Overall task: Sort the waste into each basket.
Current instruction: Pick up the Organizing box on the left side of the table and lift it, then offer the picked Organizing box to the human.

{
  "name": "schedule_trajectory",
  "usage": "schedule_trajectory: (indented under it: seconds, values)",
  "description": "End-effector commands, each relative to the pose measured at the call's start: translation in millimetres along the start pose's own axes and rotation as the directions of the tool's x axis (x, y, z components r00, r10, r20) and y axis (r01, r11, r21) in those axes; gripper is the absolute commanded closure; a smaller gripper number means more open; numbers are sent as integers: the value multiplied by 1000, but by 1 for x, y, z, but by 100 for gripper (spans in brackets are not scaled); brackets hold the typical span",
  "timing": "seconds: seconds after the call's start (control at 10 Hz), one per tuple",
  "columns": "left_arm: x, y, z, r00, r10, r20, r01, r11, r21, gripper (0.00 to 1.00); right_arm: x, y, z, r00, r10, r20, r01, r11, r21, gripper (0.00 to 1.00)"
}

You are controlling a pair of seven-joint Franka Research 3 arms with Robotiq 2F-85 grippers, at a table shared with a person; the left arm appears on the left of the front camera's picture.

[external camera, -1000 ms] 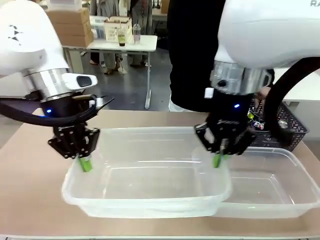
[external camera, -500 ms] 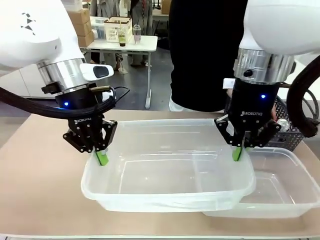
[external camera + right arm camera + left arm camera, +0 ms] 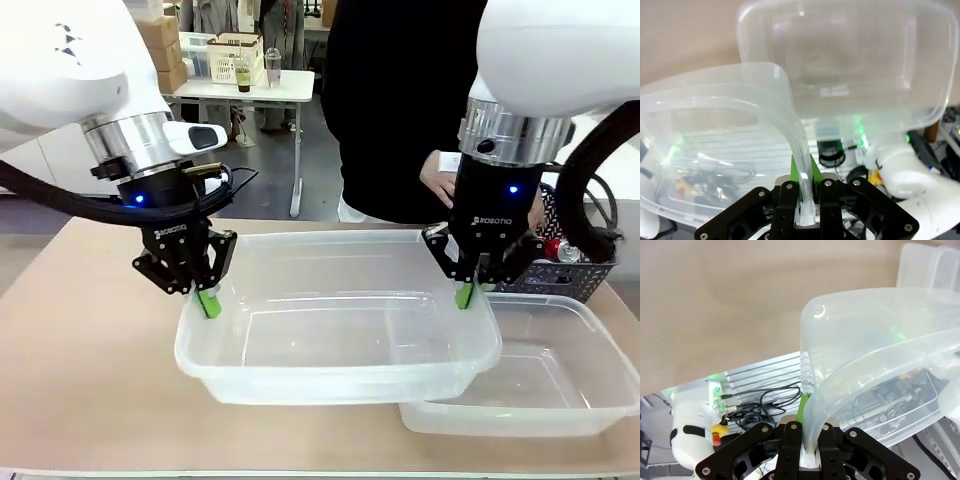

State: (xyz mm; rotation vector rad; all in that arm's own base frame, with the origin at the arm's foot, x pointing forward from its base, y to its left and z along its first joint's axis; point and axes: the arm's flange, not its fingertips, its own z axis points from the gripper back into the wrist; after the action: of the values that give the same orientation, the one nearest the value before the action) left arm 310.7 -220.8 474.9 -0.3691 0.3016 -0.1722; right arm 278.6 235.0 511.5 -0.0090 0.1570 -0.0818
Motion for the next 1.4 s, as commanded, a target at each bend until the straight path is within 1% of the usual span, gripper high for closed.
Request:
schedule_trajectory:
  seconds: [0.0, 0.1, 0.2, 0.3, 0.4, 1.3]
  values:
    - [20, -7, 1, 1000, 0, -20, -1, 998, -67, 96, 31, 3, 8, 998, 34, 54, -35, 999, 17, 94]
    - [26, -6, 2, 1000, 18, 20, -17, 998, -66, 96, 38, 7, 10, 999, 37, 39, -37, 999, 5, 94]
    - [32, -2, 1, 999, 30, 20, -29, 997, -77, 96, 43, 11, 9, 999, 36, 37, -36, 999, 1, 94]
    - [25, 4, -2, 1000, 23, 10, -23, 1000, -15, 96, 47, 23, 4, 998, 57, 1, -57, 998, -3, 94]
    - [25, 4, -2, 1000, 23, 10, -23, 1000, -15, 96, 34, 1, 3, 1000, 21, 19, -21, 1000, -4, 94]
    - [25, 4, -2, 1000, 23, 10, -23, 1000, -15, 96, 34, 1, 3, 1000, 21, 19, -21, 1000, -4, 94]
